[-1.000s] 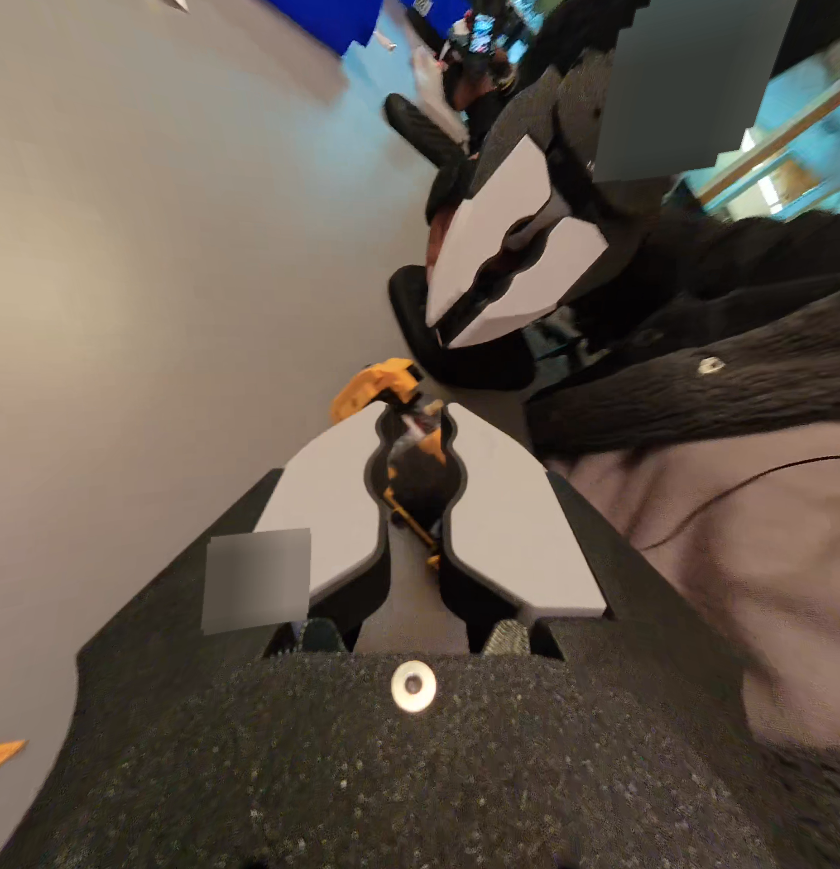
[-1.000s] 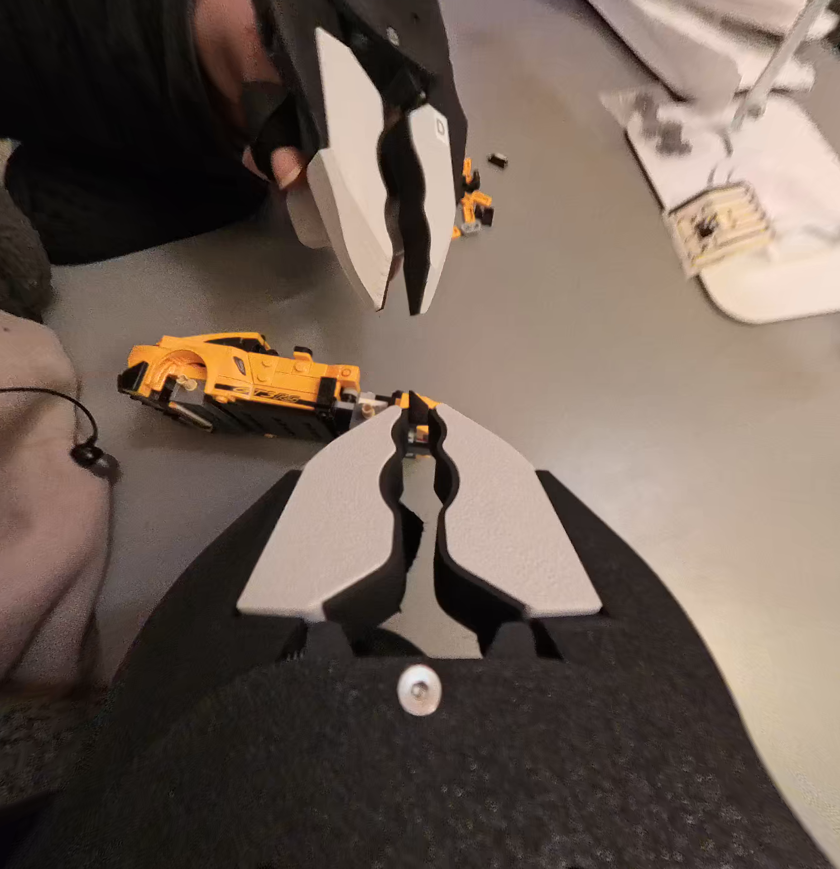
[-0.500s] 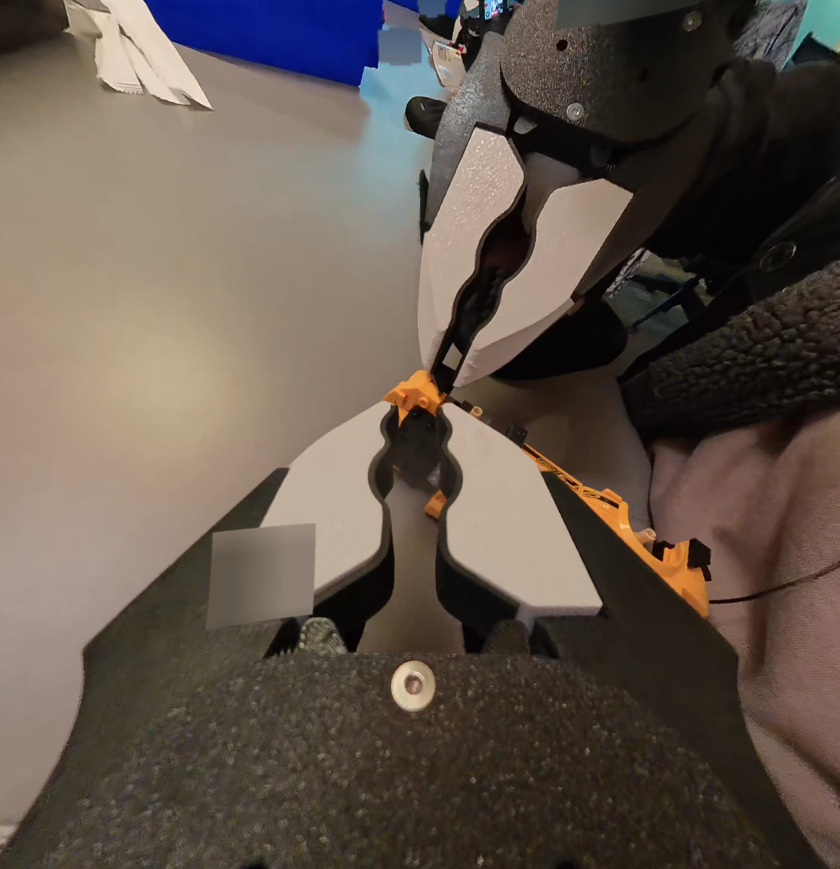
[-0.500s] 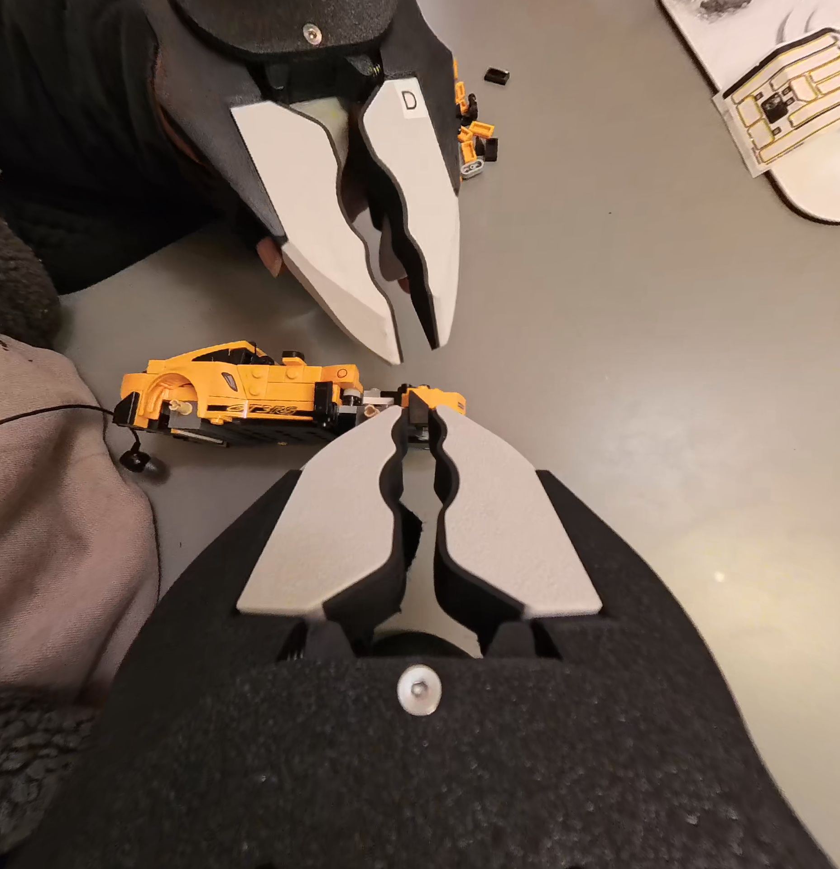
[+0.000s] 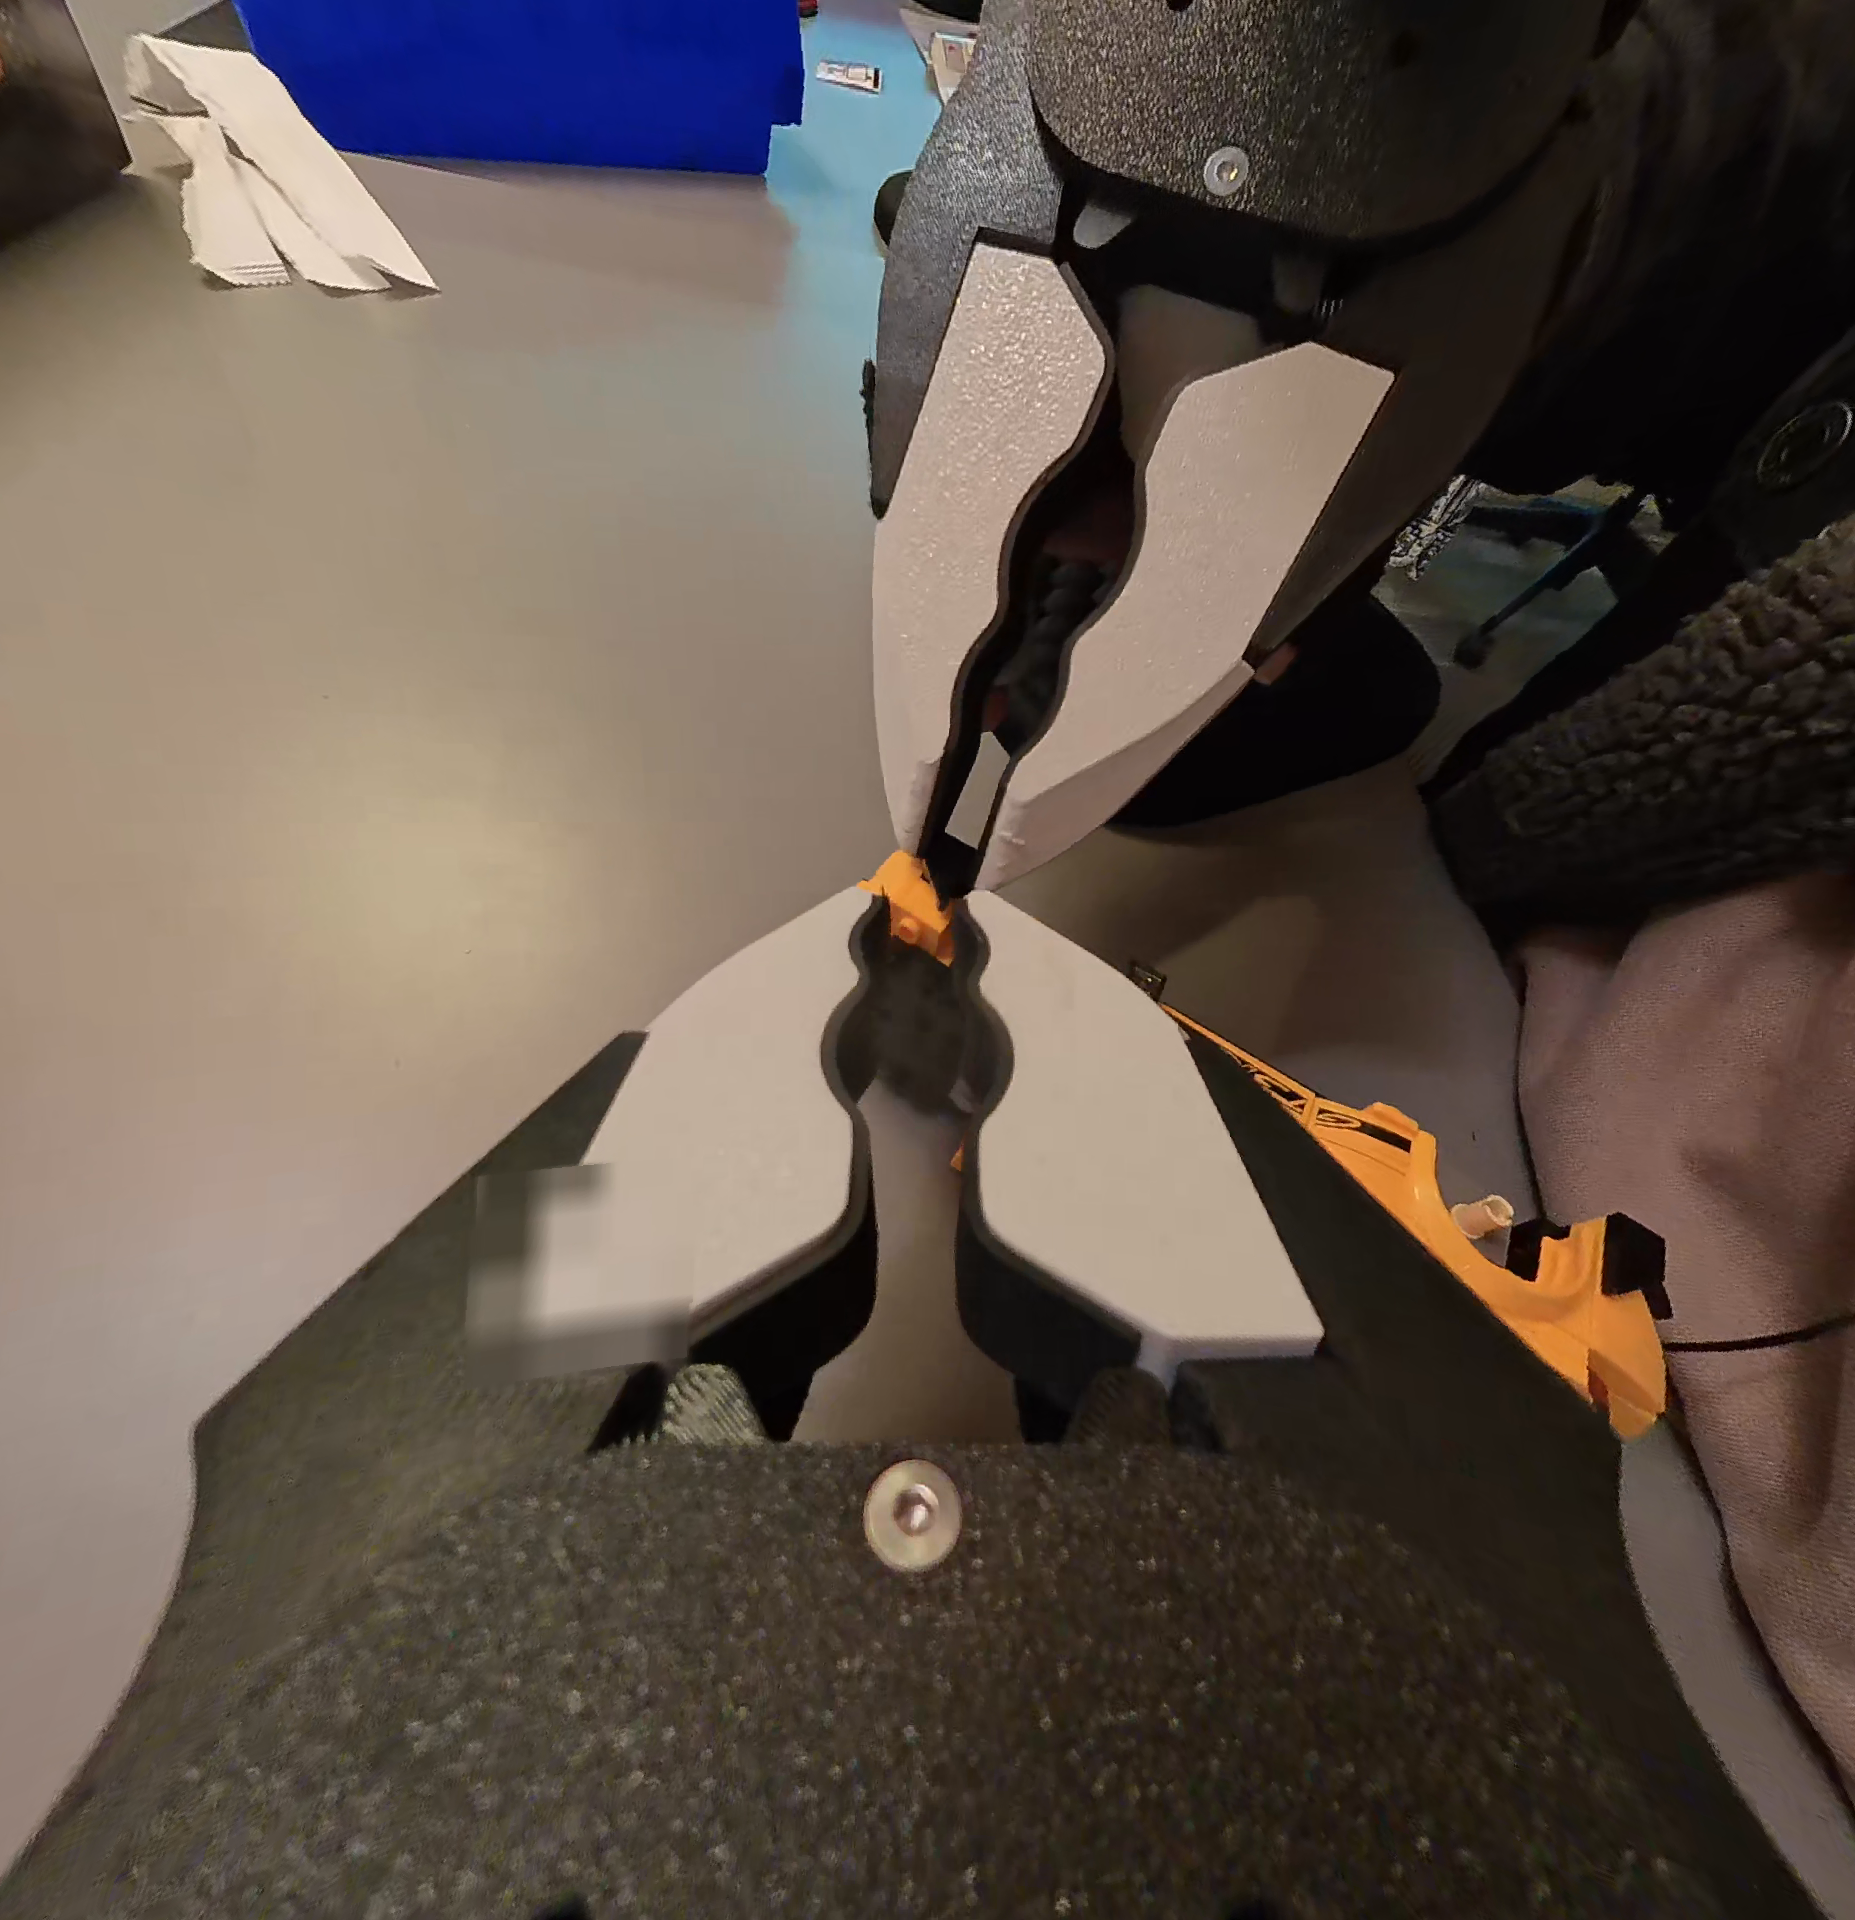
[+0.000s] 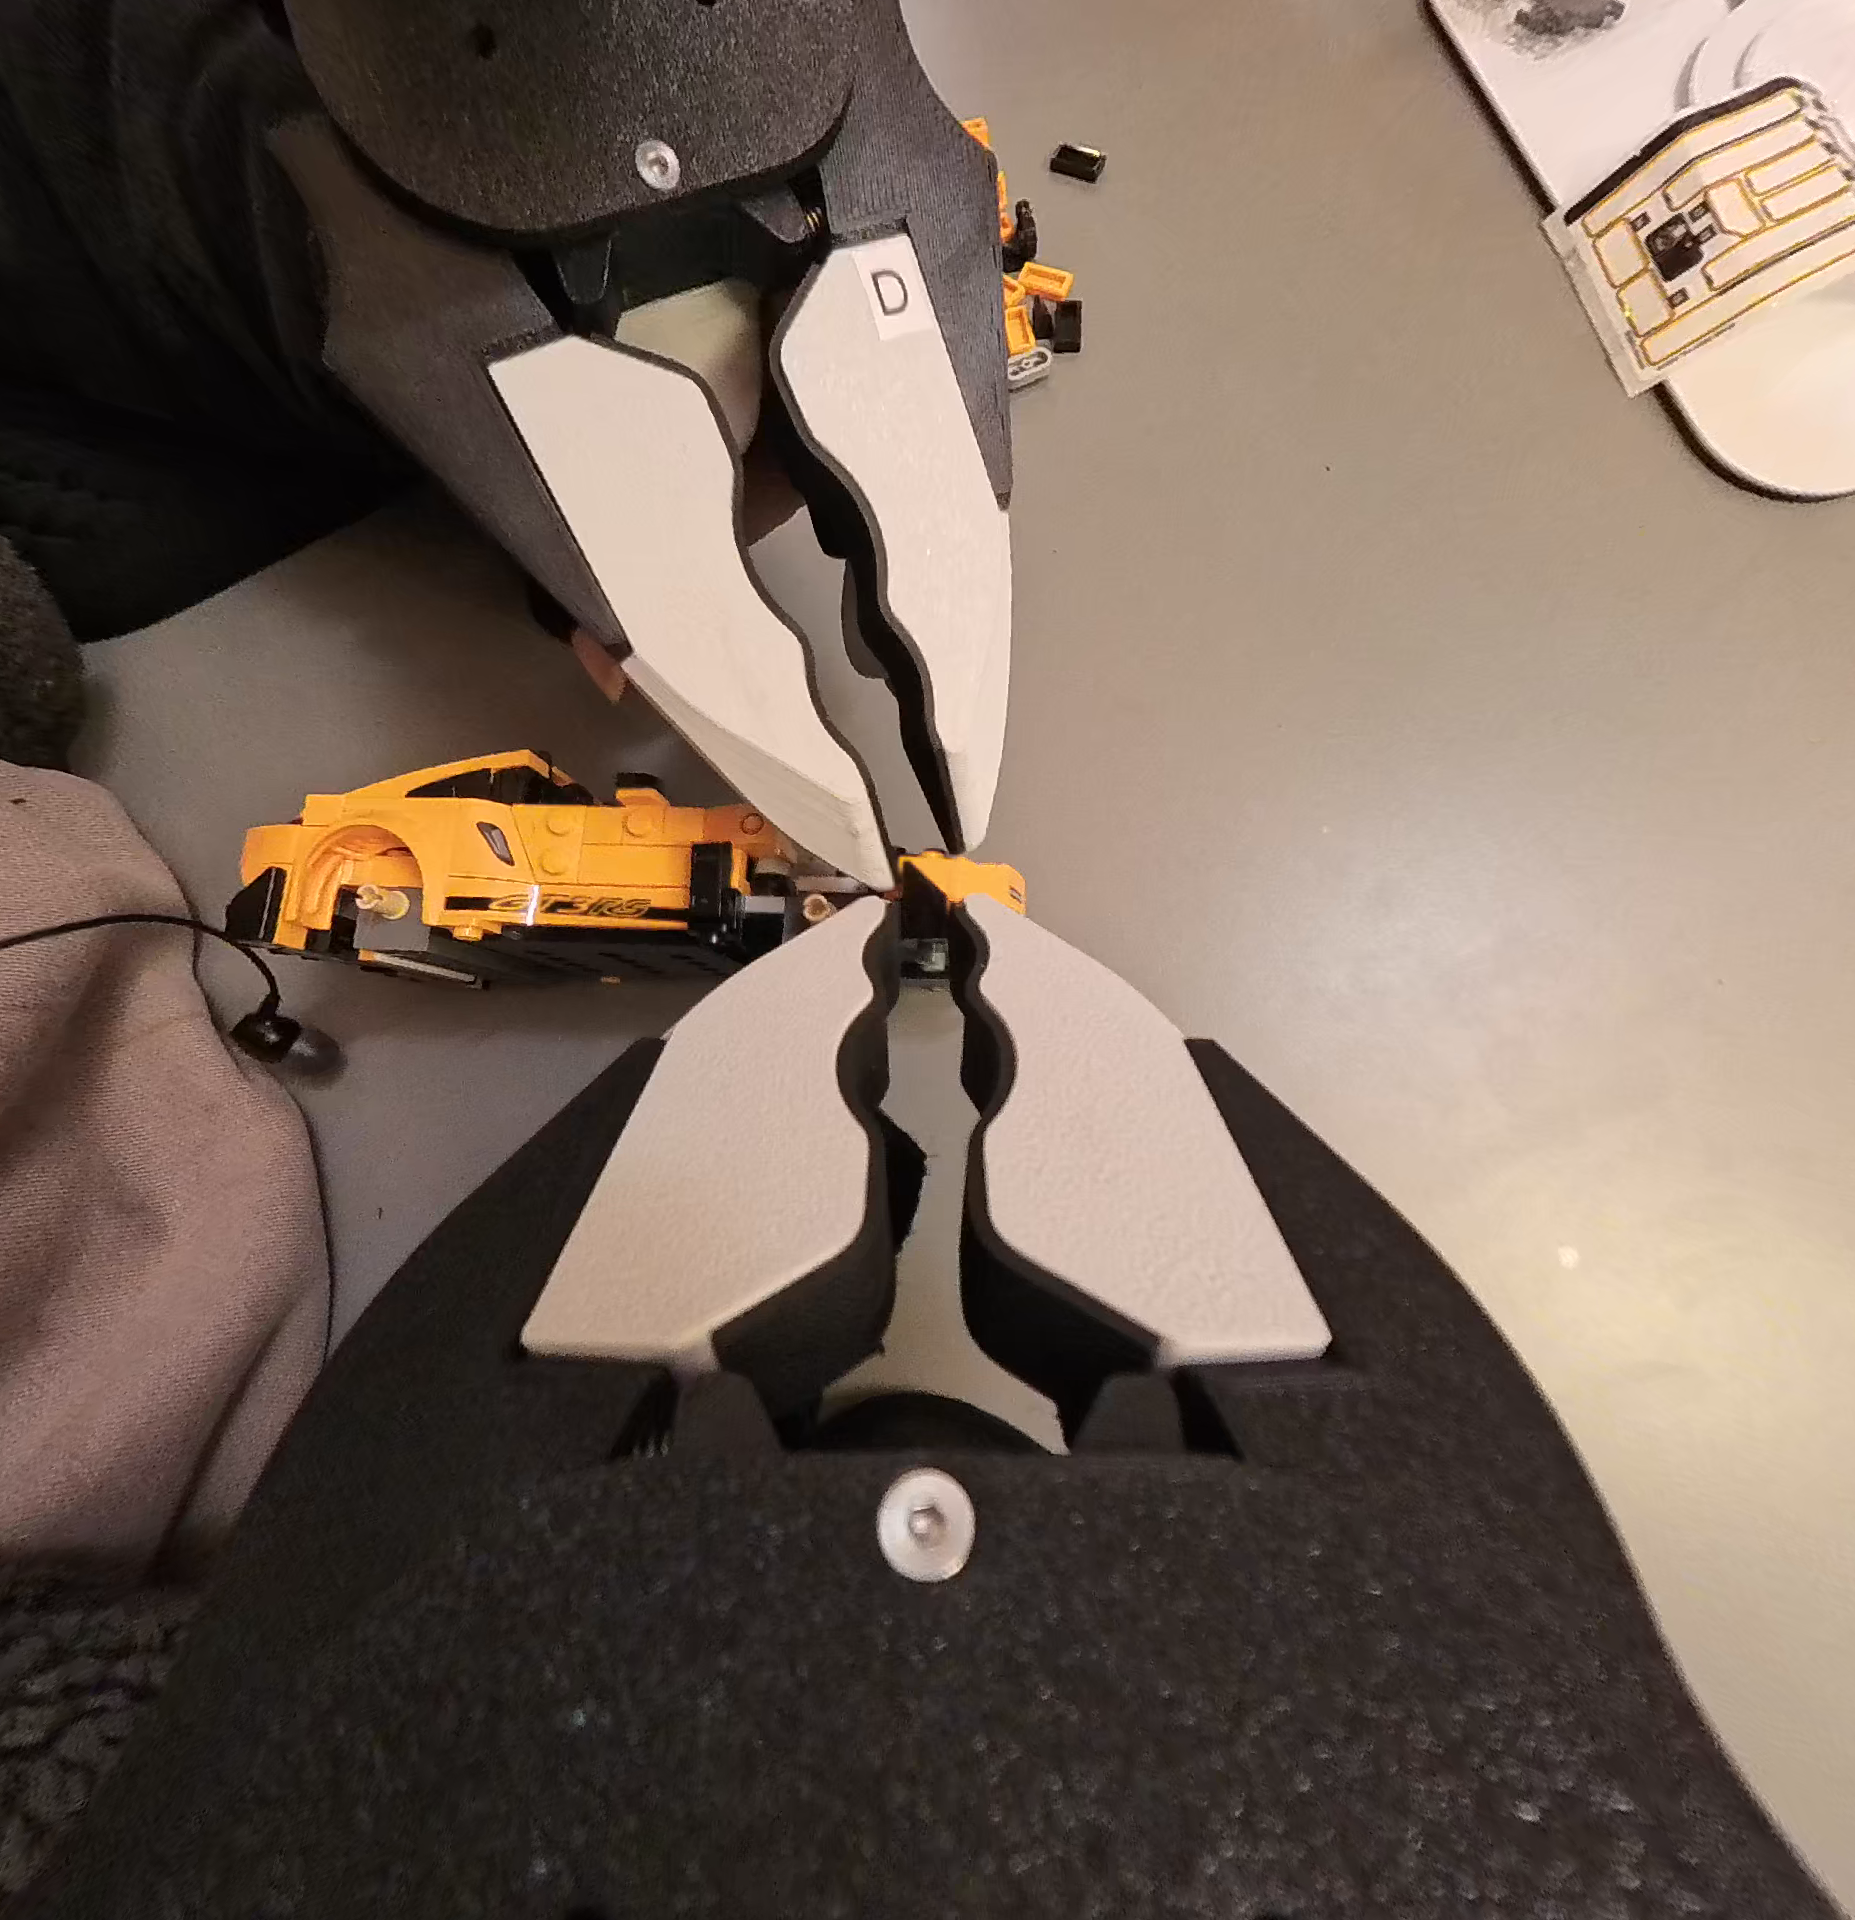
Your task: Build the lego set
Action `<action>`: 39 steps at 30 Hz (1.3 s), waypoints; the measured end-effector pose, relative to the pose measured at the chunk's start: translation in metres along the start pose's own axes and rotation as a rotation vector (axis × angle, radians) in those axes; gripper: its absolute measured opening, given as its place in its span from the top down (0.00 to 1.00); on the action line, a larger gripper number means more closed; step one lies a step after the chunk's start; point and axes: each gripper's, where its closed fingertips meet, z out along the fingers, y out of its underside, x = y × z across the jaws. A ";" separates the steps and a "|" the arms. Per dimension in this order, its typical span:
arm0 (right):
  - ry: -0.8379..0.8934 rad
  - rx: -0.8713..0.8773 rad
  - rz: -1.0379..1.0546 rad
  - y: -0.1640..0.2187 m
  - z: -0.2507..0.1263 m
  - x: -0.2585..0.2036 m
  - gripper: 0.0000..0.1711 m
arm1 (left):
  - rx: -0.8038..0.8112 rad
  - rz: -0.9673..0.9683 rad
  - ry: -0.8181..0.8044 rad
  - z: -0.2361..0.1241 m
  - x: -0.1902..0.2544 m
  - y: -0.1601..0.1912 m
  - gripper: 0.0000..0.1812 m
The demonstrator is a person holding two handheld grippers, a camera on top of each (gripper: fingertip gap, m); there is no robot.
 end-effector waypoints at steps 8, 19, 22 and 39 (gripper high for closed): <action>-0.002 -0.005 -0.004 0.000 0.000 -0.001 0.94 | 0.001 0.016 -0.005 0.000 0.001 0.000 0.95; -0.026 0.018 0.018 -0.001 -0.004 -0.001 0.93 | 0.003 0.041 -0.012 -0.001 0.000 0.000 0.96; -0.037 0.036 0.042 -0.002 -0.005 -0.001 0.93 | 0.004 0.051 -0.010 -0.001 0.001 0.000 0.97; 0.002 0.052 -0.040 0.001 -0.004 -0.001 0.96 | 0.006 0.077 -0.014 -0.003 0.002 -0.003 0.98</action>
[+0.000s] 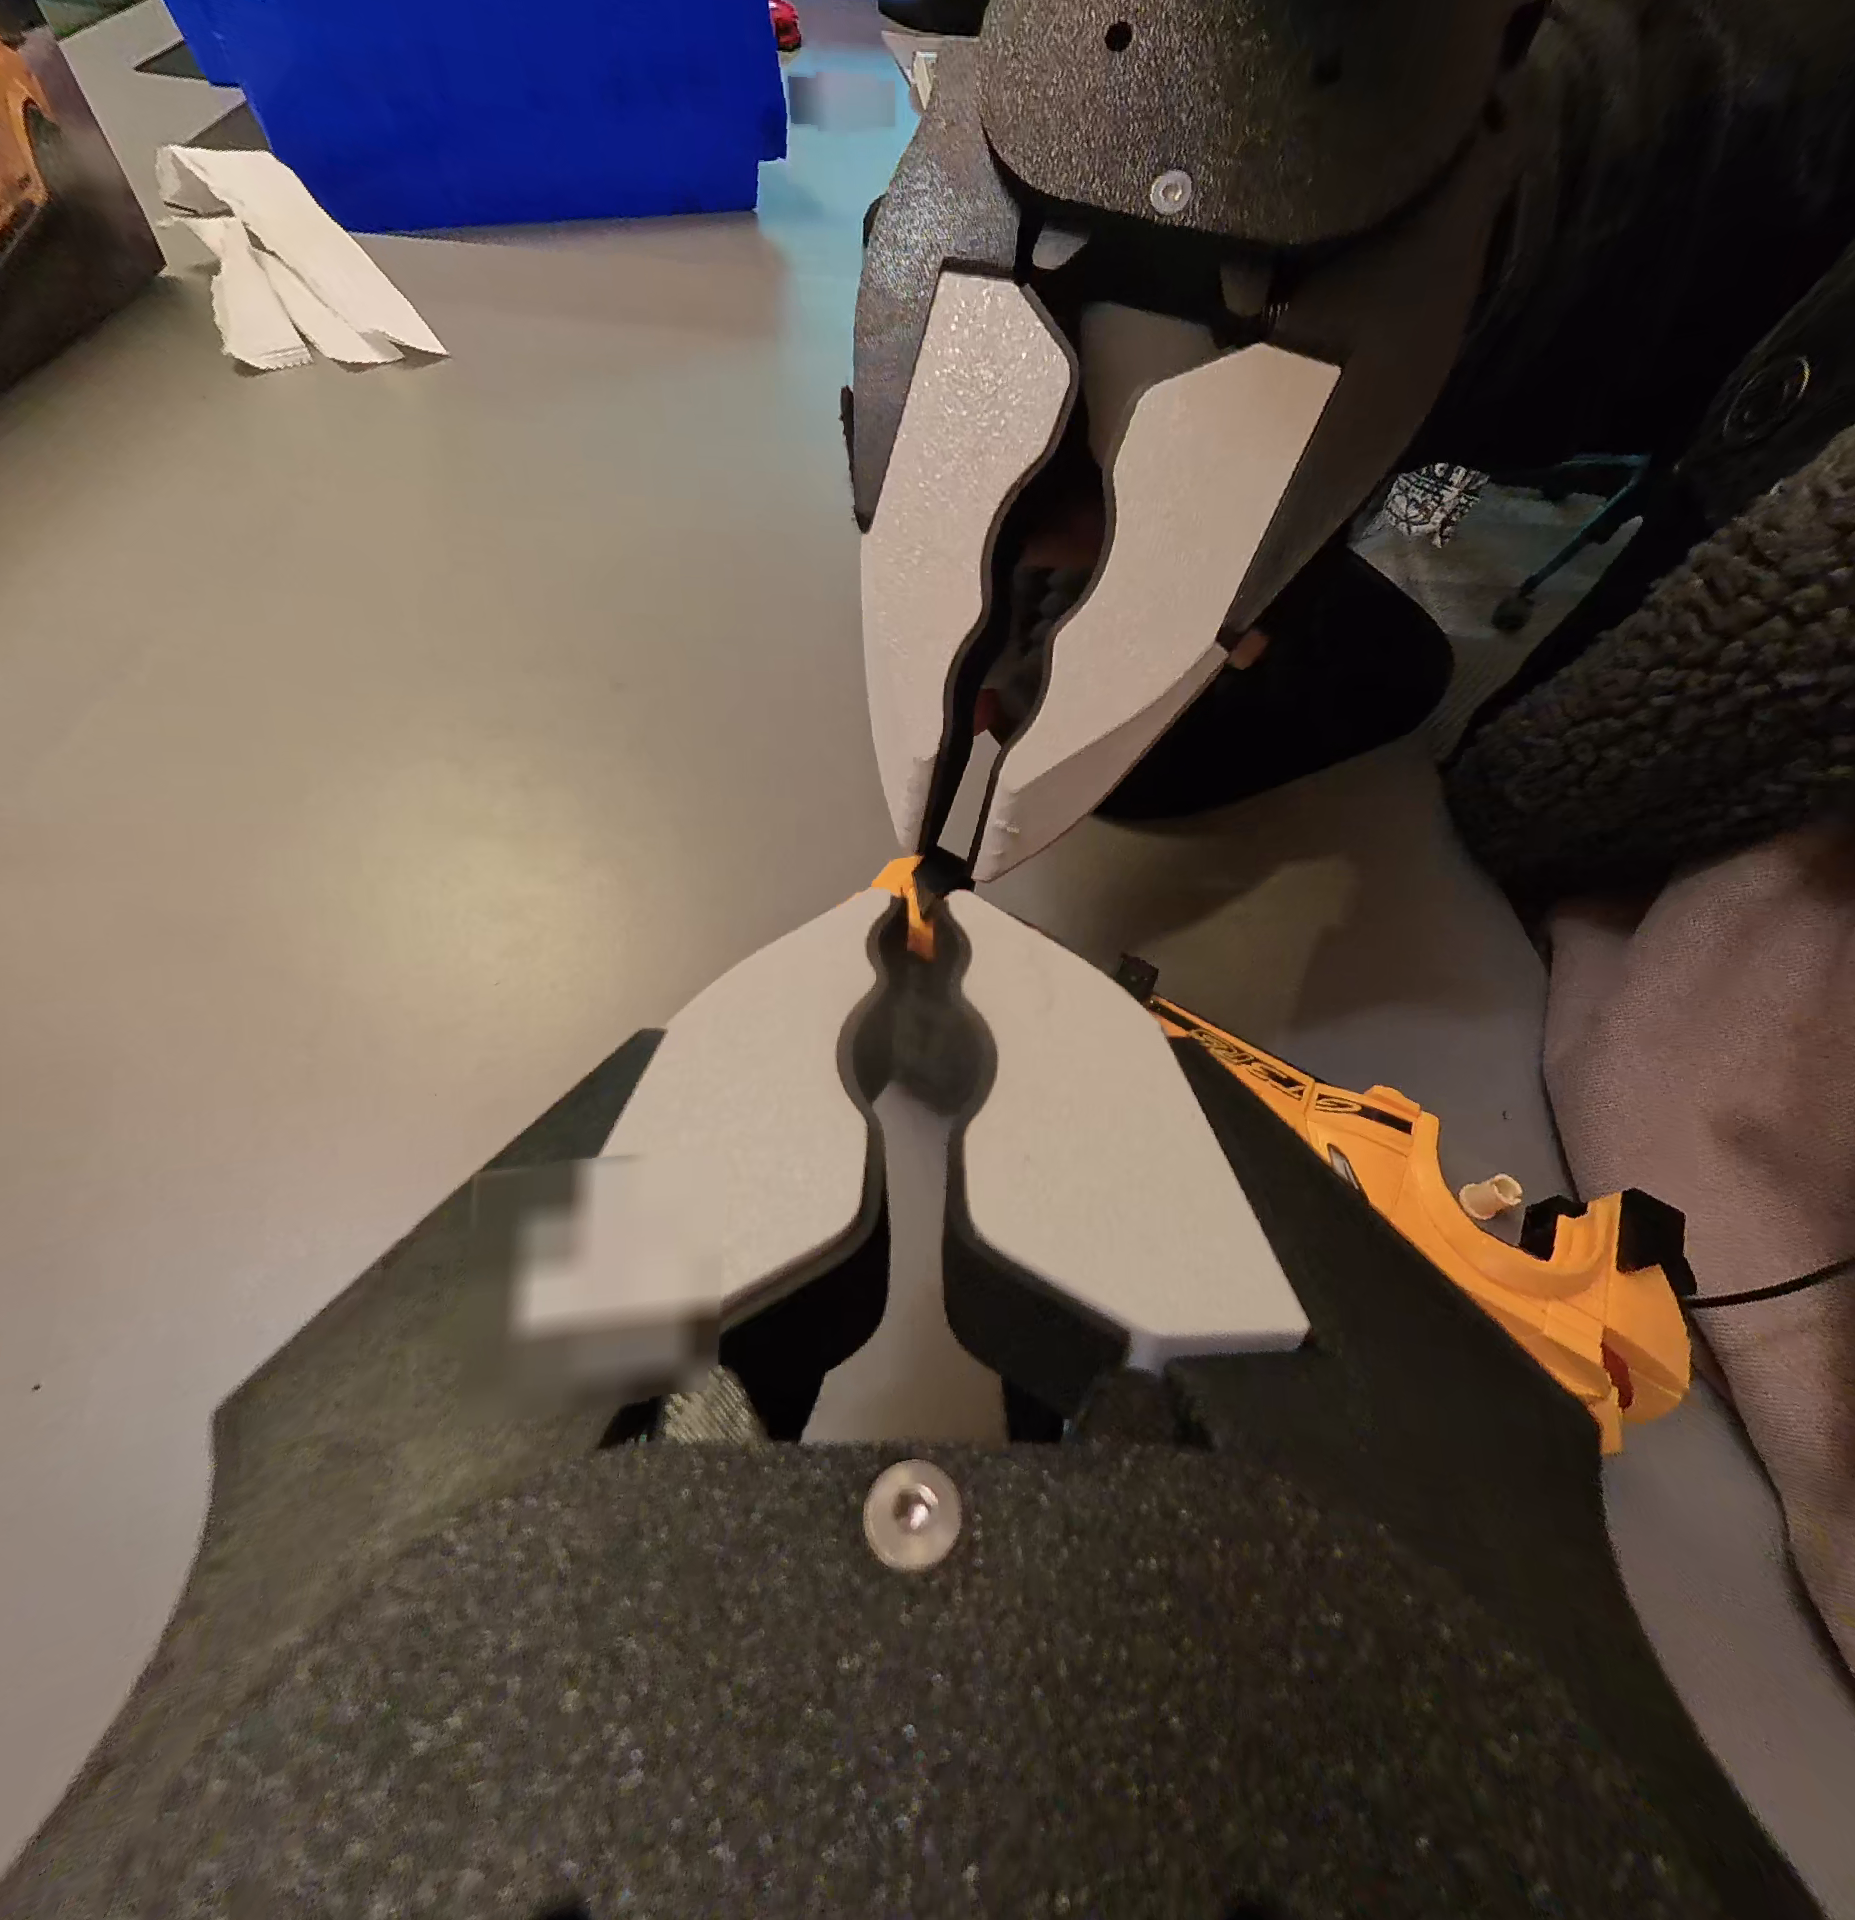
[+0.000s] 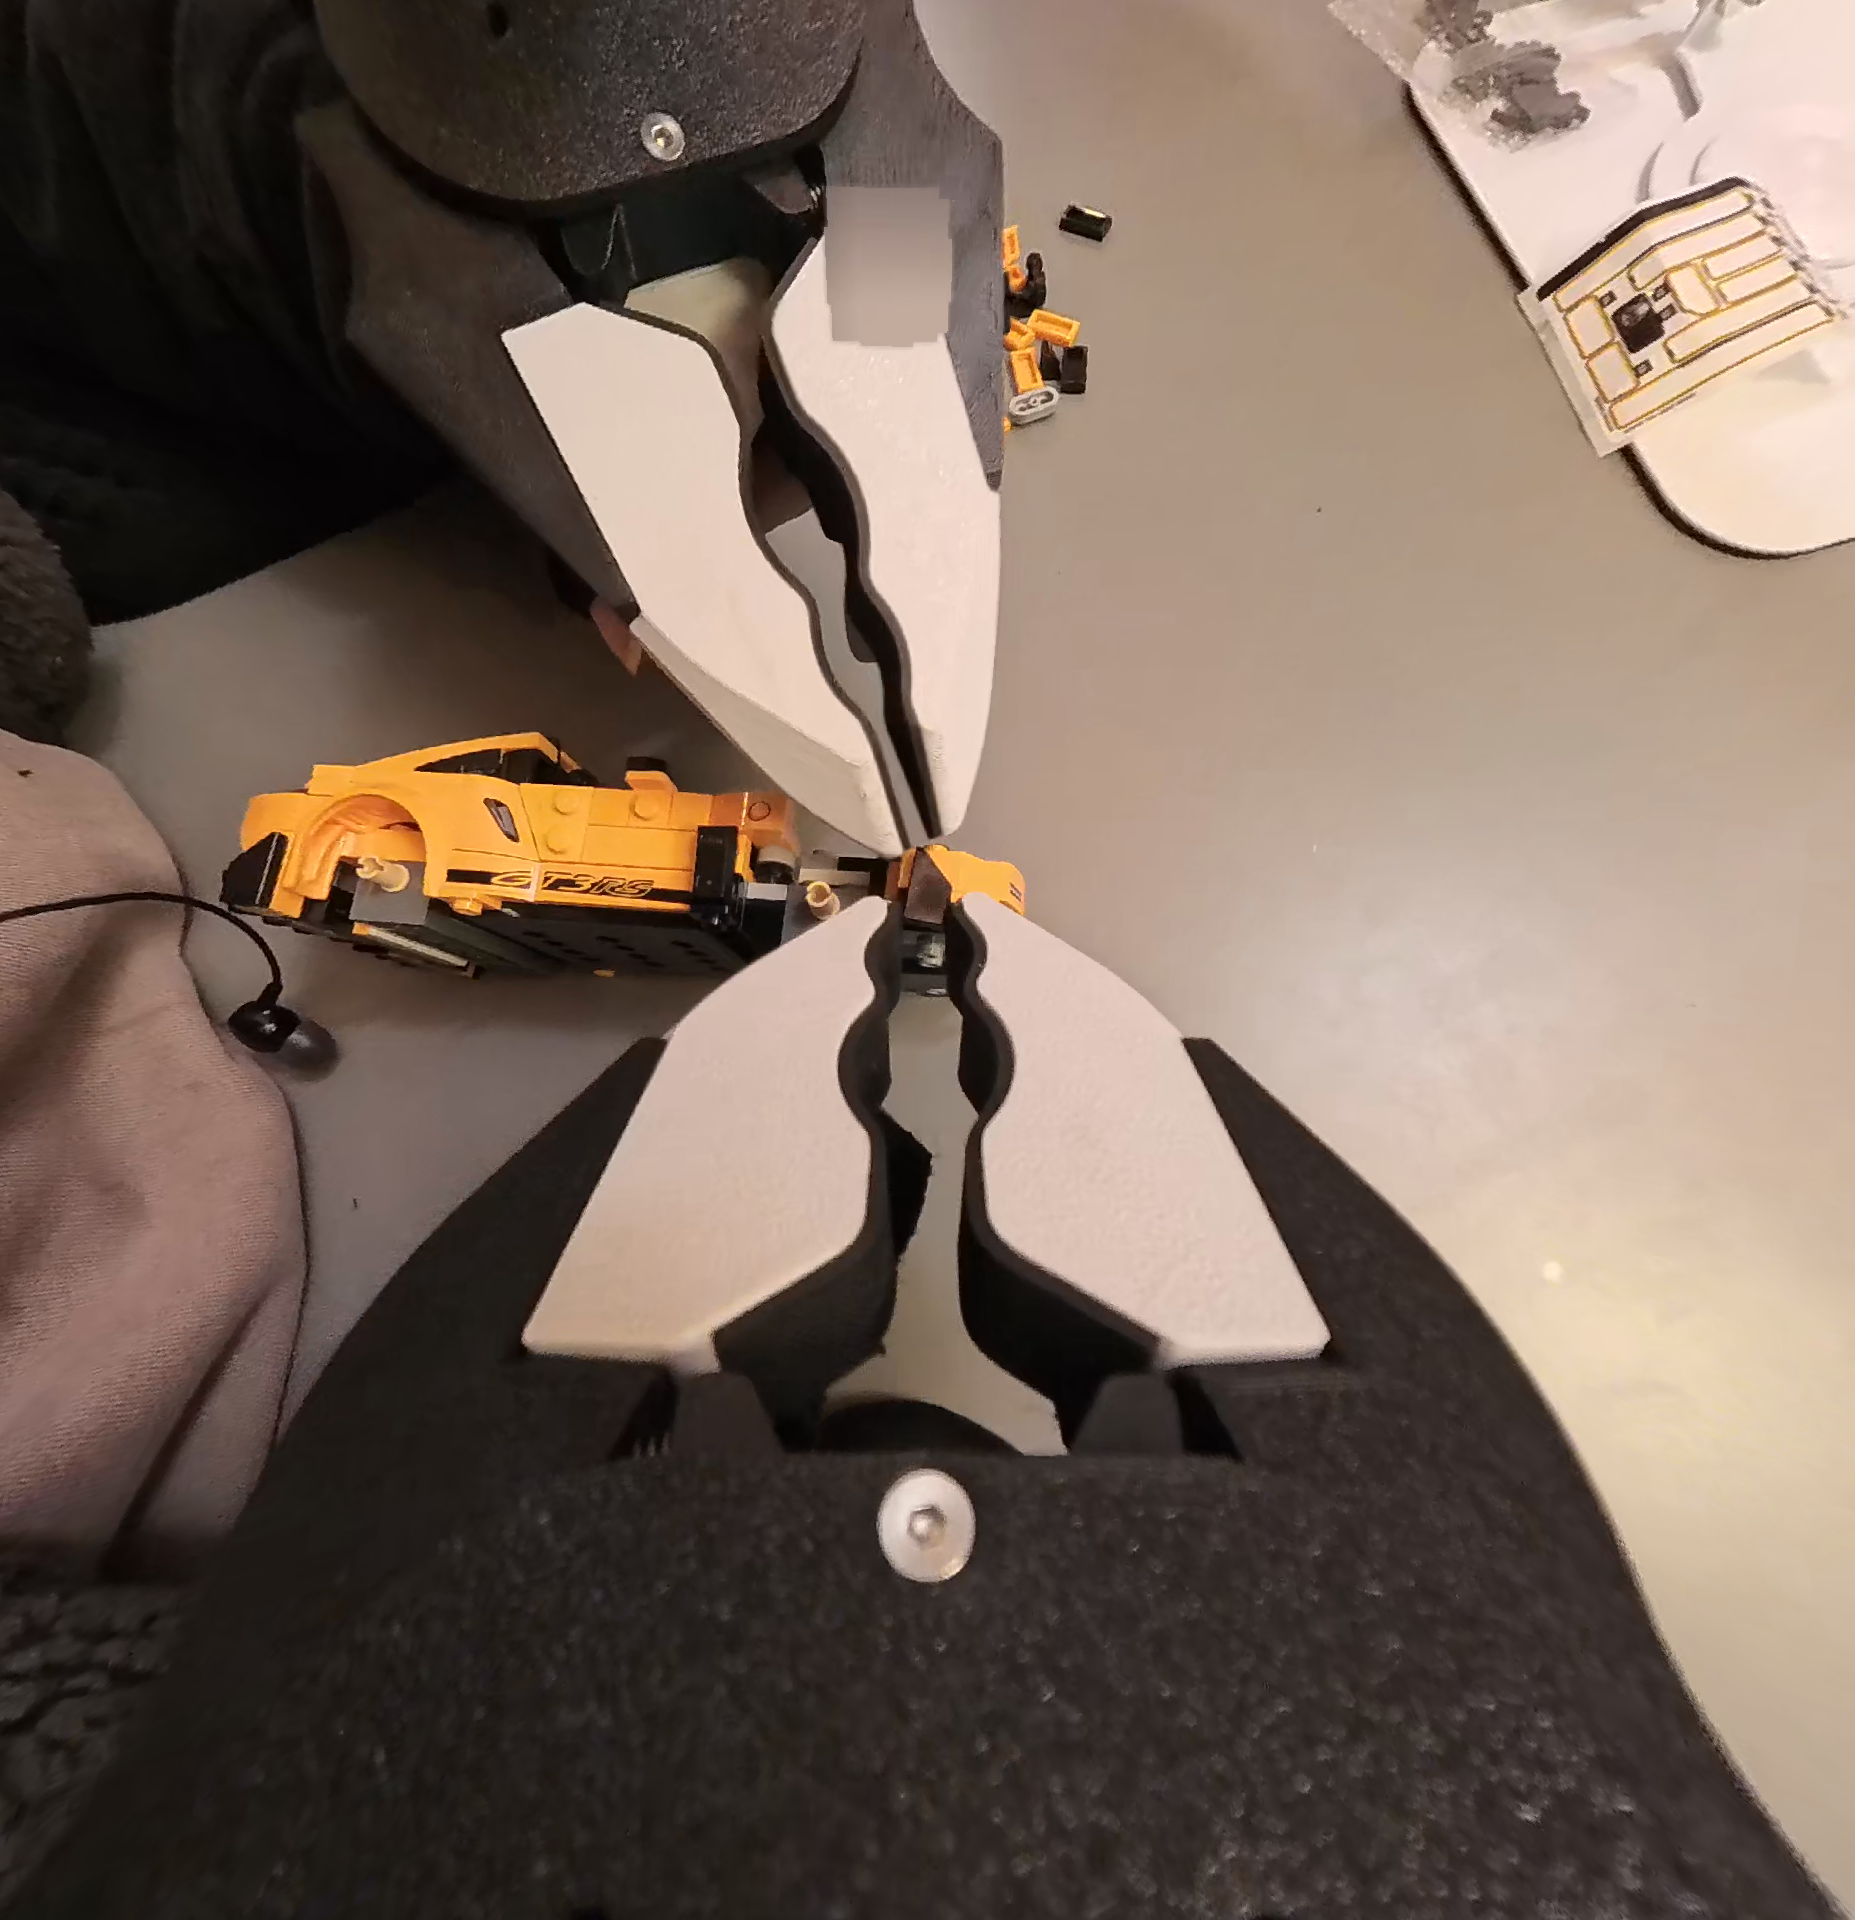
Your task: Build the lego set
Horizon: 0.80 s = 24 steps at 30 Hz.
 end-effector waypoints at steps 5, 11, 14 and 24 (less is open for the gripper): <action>0.014 0.001 -0.055 0.000 0.000 0.000 0.96 | -0.014 0.014 0.009 0.003 0.002 0.001 0.98; 0.052 -0.006 -0.163 0.001 0.000 -0.001 0.96 | -0.027 0.044 0.007 0.004 0.003 0.002 0.98; 0.058 -0.008 -0.190 0.002 0.000 -0.003 0.96 | -0.040 0.070 0.004 0.003 0.005 0.002 0.98; 0.006 0.028 -0.131 -0.005 -0.005 -0.006 0.94 | -0.041 0.084 0.015 0.002 0.006 0.002 0.99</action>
